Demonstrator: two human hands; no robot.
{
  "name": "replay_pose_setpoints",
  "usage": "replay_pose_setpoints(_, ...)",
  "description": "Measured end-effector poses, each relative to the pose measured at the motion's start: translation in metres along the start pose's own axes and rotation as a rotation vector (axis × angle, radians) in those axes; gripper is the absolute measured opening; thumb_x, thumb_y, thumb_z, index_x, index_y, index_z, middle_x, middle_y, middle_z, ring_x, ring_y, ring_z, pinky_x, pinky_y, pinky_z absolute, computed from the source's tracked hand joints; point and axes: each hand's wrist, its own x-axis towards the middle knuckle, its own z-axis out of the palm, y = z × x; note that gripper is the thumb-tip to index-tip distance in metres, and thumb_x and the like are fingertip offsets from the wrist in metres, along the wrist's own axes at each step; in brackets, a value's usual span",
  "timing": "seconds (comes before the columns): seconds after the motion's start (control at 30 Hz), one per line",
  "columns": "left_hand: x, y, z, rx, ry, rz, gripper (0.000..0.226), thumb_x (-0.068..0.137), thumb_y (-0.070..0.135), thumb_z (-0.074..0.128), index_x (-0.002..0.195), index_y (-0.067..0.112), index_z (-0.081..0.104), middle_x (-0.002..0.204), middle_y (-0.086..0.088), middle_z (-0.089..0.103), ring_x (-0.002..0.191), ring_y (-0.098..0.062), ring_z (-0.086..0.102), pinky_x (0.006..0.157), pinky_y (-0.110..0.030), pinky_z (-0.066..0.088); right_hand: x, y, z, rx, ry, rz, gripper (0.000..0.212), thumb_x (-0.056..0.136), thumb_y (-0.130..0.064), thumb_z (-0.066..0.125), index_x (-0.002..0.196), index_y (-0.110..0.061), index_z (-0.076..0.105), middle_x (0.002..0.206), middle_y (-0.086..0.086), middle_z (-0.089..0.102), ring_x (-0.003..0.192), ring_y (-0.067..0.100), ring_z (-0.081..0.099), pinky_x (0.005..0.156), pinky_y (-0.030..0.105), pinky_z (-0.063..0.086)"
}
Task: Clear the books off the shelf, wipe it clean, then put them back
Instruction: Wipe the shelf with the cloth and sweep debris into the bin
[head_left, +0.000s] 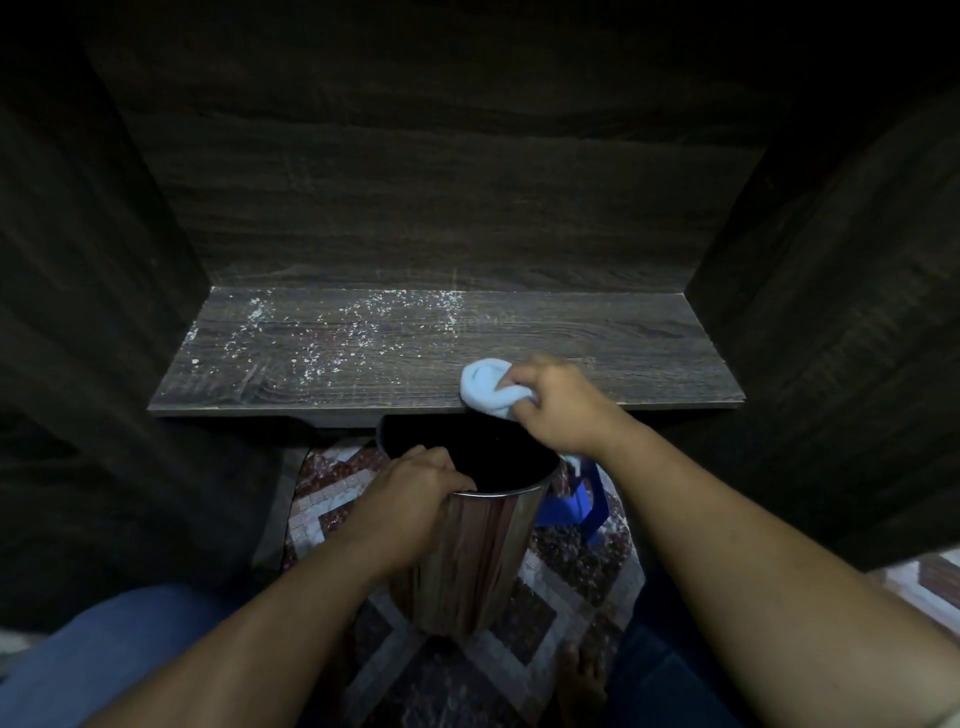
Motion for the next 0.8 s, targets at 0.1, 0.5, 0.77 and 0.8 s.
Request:
replay_pose_setpoints(0.1,0.001,0.001,0.001,0.011,0.015,-0.001,0.027,0.077,0.031,0.056,0.095,0.030,0.076,0.080,0.004,0.058,0.076,-0.018,0.053,0.065,-0.020,0.032,-0.001,-0.006,-0.006,0.070,0.263,-0.033,0.034,0.082,-0.001,0.057,0.114,-0.008,0.066,0.115,0.011,0.056,0.111,0.023,0.052,0.091,0.017,0.031)
replay_pose_setpoints(0.5,0.006,0.004,0.000,0.010,0.035,0.024,0.032,0.078,0.037,0.049,0.092,0.028,0.076,0.079,0.003,0.058,0.075,-0.018,0.053,0.063,-0.021,0.032,0.011,0.009,-0.003,-0.075,0.326,-0.090,0.043,0.078,0.004,0.059,0.118,-0.010,0.062,0.133,0.011,0.054,0.125,0.032,0.048,0.107,0.040,0.036)
replay_pose_setpoints(0.77,0.010,-0.002,0.007,-0.035,0.024,-0.008,0.051,0.075,0.044,0.034,0.095,0.025,0.076,0.081,-0.001,0.059,0.077,-0.020,0.051,0.066,-0.024,0.035,0.000,0.005,0.000,-0.396,0.194,-0.192,0.047,0.065,-0.014,0.063,0.112,-0.018,0.064,0.119,0.007,0.058,0.112,0.035,0.046,0.092,0.048,0.038)
replay_pose_setpoints(0.8,0.011,-0.003,0.008,-0.037,0.021,-0.020,0.050,0.076,0.043,0.034,0.095,0.024,0.076,0.081,-0.001,0.059,0.077,-0.021,0.051,0.066,-0.024,0.036,-0.005,0.001,-0.001,-0.362,0.157,-0.218,0.041,0.062,-0.016,0.060,0.103,-0.016,0.065,0.106,0.006,0.059,0.101,0.032,0.048,0.085,0.043,0.042)
